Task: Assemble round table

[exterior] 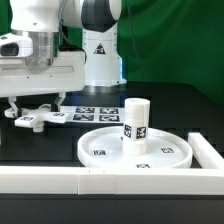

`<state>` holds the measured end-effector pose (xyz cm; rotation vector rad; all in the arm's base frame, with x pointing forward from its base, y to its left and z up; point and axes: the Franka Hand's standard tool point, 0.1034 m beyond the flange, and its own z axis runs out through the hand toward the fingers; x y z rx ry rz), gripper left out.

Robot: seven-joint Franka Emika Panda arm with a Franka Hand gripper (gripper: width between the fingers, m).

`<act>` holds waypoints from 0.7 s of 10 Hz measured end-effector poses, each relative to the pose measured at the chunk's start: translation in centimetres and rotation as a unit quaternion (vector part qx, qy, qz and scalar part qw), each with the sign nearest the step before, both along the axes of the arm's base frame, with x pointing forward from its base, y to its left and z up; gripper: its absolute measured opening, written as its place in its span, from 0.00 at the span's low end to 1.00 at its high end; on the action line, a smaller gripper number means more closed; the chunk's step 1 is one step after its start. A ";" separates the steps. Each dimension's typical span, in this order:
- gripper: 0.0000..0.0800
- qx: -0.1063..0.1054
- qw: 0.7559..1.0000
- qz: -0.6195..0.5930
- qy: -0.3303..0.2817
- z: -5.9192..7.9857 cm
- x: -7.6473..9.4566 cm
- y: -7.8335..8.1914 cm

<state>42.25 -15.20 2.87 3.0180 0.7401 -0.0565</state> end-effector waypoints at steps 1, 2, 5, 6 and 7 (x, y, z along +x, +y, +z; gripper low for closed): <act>0.66 0.000 1.000 0.000 0.000 0.0 0.0 0.0; 0.66 0.000 1.000 -0.001 0.000 0.0 0.0 -0.1; 0.55 0.000 1.000 -0.001 0.000 0.0 -0.1 -0.1; 0.55 0.000 1.000 -0.001 0.000 0.0 0.0 -0.1; 0.55 0.000 1.000 0.000 0.000 0.0 0.0 0.1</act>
Offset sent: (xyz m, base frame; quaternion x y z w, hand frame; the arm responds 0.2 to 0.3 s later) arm 0.0005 -0.0011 -0.0018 0.0048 0.0022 -0.0059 1.0000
